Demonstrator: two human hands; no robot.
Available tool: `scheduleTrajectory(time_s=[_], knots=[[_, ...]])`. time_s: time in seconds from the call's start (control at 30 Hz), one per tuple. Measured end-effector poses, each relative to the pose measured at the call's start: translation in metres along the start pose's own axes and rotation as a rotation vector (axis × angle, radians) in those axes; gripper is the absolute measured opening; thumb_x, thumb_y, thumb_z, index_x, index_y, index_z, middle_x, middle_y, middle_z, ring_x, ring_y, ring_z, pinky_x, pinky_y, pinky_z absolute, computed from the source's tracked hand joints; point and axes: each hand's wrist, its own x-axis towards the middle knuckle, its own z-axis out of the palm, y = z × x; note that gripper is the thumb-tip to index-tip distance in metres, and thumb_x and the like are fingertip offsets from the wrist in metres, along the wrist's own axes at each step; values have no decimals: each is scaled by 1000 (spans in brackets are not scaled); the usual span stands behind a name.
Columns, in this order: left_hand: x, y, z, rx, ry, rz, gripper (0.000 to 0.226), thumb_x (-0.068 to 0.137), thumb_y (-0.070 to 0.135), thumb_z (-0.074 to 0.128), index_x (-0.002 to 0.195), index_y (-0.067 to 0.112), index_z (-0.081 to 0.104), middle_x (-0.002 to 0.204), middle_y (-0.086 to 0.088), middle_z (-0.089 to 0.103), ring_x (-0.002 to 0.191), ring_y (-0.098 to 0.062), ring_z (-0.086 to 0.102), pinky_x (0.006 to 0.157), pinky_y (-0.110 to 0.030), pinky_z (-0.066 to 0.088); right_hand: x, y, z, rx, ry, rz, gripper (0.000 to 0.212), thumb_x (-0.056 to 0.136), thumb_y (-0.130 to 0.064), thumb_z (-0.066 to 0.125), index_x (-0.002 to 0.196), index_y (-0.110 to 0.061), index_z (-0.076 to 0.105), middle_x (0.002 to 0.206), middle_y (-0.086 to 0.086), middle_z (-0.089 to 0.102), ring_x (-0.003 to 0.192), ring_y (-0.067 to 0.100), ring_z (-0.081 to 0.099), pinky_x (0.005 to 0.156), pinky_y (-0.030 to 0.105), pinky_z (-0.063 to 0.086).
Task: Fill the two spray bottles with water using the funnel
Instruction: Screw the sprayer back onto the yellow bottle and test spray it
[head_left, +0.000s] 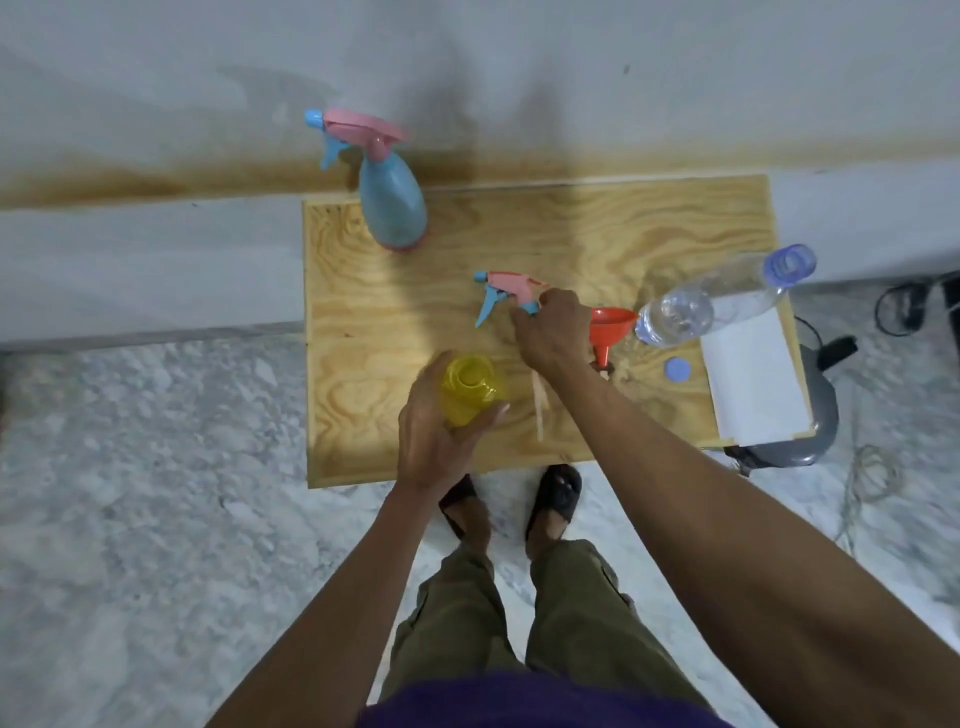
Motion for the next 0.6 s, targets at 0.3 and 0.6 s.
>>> scheduleTrajectory(time_s=[0.3,0.6], knots=[[-34,67,-31,-238,255,96,61,80,39,80,131,31,47,116,16,64,102,0,64,80,-17,52,-63,-40,-110,542,206,-199,33,83,-47,70,105,-23,72,83,-15,70,76,1,66,91,41,55],[-53,163,-18,-330,409,383,89,83,69,59,143,12,26,133,21,41,111,14,52,84,-7,45,-161,-81,-262,1142,233,-693,26,94,-17,68,117,-5,62,94,11,70,79,21,72,65,32,58]])
